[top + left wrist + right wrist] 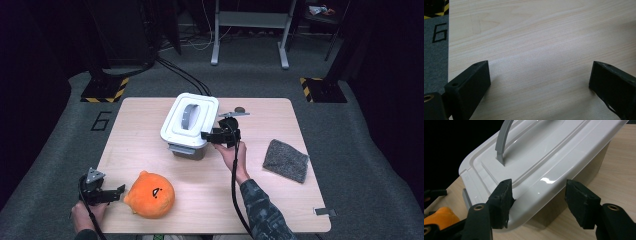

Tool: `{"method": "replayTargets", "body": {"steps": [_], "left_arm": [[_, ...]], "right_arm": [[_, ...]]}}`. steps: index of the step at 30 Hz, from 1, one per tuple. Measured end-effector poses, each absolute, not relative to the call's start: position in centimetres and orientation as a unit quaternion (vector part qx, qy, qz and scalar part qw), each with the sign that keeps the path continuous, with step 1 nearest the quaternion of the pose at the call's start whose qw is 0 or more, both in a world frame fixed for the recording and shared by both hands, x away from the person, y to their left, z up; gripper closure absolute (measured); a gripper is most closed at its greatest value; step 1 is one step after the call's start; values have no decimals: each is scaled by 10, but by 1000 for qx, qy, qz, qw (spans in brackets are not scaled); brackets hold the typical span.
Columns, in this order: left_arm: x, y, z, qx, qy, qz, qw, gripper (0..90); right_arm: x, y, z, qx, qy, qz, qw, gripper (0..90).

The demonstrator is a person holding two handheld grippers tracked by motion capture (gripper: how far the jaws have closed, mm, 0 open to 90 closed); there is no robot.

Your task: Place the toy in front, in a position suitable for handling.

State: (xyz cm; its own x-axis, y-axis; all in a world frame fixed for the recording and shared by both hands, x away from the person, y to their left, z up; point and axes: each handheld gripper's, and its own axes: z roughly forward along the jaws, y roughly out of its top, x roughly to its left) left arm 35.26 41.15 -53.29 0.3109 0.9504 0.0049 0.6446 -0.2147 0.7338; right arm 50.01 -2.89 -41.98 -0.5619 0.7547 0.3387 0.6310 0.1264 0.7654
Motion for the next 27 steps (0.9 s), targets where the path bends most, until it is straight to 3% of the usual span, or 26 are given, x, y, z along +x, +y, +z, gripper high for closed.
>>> {"method": "replayTargets", "body": {"steps": [21,27], "left_arm": [[353,412,-533,743,537,236,322,33],[353,412,-533,743,537,237,322,33]], "right_arm": [[515,11,-418,473,750,453,94,371],[513,-2,-419,472,745,463,91,285]]}}
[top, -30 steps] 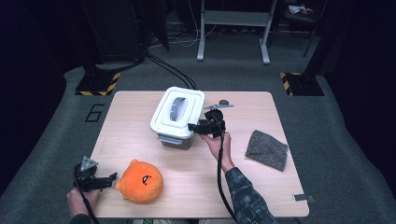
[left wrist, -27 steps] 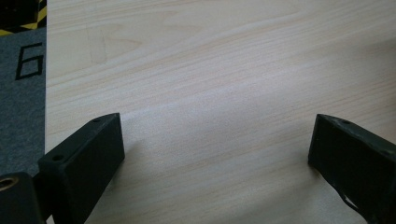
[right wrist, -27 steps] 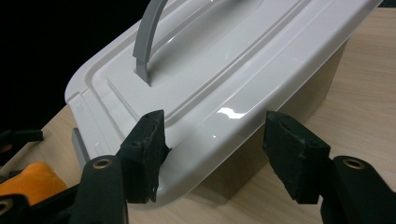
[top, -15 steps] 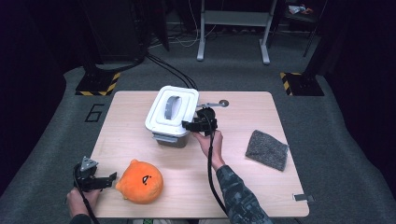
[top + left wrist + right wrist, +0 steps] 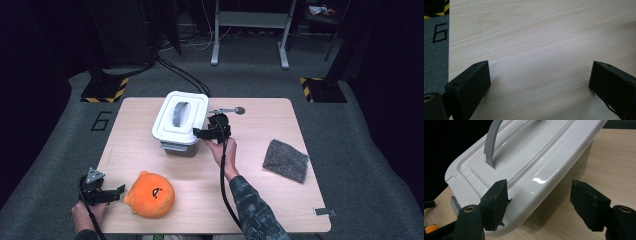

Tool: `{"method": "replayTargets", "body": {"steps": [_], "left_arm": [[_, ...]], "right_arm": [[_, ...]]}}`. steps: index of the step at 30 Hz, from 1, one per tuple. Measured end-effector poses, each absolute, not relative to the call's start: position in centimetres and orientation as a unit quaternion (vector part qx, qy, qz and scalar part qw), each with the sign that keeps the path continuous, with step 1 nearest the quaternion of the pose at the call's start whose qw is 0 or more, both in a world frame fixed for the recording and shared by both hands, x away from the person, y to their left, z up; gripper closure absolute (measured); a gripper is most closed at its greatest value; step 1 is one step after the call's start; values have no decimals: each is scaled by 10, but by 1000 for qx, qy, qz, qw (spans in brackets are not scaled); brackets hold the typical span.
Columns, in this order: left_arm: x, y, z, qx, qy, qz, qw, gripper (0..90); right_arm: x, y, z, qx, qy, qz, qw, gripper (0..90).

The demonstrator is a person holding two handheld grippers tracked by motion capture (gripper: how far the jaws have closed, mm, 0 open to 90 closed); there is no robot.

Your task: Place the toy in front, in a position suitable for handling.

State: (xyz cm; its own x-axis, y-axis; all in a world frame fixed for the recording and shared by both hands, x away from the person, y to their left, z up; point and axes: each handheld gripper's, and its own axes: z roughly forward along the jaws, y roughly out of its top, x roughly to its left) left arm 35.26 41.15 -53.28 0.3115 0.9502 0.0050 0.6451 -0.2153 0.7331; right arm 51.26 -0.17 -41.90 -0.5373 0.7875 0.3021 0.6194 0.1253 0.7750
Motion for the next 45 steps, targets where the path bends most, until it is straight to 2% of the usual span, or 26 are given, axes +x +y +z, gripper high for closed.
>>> {"method": "replayTargets", "body": {"steps": [10,17,32,38,45], "left_arm": [[353,411,-533,742,537,237,324,33],[353,411,-533,742,537,237,324,33],[353,412,-533,744,537,235,322,34],[353,412,-532,744,537,235,321,33],[353,412,-532,744,538,233,320,30]], "right_arm": [[491,-38,-410,451,750,470,108,228],[469,-73,-418,443,759,461,127,177],[409,-129,-476,442,785,411,140,132],[390,-140,-501,444,794,387,152,101],[376,-141,-516,436,804,376,150,83]]}}
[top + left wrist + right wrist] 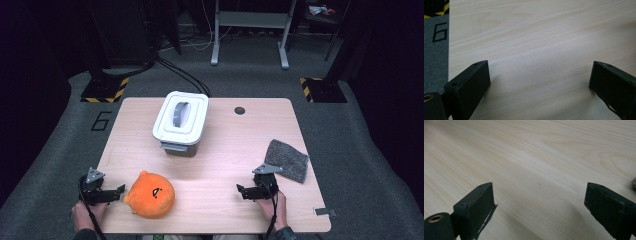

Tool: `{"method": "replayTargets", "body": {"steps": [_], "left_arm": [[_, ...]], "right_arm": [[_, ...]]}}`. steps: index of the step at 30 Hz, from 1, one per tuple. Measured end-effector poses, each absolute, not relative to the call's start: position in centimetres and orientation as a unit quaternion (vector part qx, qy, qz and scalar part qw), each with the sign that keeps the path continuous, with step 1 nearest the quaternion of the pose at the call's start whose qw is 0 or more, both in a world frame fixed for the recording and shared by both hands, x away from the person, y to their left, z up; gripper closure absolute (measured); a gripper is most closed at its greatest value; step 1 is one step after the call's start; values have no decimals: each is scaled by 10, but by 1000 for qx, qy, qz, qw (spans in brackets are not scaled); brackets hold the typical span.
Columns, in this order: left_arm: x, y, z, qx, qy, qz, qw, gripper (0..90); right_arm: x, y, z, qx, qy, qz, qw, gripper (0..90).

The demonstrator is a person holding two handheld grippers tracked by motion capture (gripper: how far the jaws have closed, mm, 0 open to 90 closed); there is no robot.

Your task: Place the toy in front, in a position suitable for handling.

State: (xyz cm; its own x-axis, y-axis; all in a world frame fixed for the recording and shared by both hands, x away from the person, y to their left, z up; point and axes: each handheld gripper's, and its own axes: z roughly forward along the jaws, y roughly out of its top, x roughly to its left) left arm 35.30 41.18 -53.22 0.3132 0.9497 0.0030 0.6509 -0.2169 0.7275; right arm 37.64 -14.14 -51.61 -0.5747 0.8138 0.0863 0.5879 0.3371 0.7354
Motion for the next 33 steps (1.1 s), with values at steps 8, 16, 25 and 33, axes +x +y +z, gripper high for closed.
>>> {"method": "replayTargets", "body": {"steps": [8,16,25,33], "left_arm": [[353,410,-533,723,563,247,316,30],[349,413,-531,716,574,241,315,34],[336,408,-503,699,573,205,376,1],[323,395,-466,709,540,209,404,16]], "right_arm": [[367,-147,-527,434,812,351,170,82],[366,-147,-530,422,814,352,187,79],[367,-147,-529,418,818,349,183,83],[367,-147,-529,421,816,350,184,94]]}}
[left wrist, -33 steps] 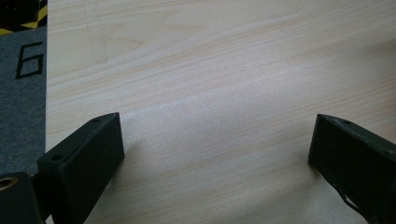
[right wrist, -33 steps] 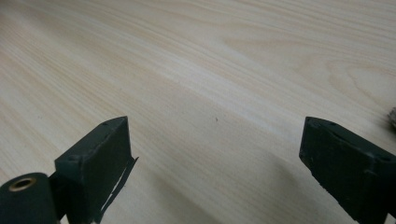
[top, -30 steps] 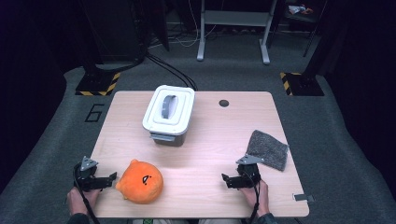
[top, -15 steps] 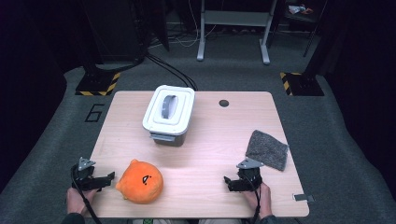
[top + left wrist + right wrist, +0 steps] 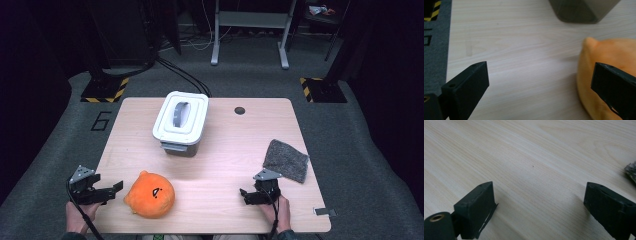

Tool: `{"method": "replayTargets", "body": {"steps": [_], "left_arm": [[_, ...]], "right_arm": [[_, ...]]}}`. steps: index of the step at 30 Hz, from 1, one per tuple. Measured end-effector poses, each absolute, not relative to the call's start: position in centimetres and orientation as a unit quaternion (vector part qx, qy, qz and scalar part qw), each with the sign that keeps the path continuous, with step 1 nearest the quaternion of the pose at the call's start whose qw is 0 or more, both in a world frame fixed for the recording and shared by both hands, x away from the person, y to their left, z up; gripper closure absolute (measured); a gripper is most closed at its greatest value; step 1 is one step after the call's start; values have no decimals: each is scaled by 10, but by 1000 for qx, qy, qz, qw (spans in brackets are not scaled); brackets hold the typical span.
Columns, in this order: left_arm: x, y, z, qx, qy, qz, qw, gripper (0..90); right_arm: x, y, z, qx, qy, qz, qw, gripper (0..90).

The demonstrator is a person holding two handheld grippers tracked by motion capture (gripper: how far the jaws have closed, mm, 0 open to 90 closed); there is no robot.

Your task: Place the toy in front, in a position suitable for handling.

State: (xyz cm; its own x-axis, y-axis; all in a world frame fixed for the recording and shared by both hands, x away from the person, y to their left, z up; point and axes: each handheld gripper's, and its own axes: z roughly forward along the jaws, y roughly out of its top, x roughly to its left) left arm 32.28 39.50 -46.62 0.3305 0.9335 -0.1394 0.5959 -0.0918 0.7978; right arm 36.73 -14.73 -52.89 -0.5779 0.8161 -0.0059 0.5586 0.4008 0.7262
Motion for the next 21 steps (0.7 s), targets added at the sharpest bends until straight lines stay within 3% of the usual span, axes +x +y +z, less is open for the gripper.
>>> {"method": "replayTargets", "body": {"steps": [9,21], "left_arm": [[307,355,-438,743,485,188,421,41],[305,312,-455,775,461,146,406,77]], "right_arm": [[367,-147,-529,422,816,351,183,99],[367,-147,-529,421,816,350,183,100]]}}
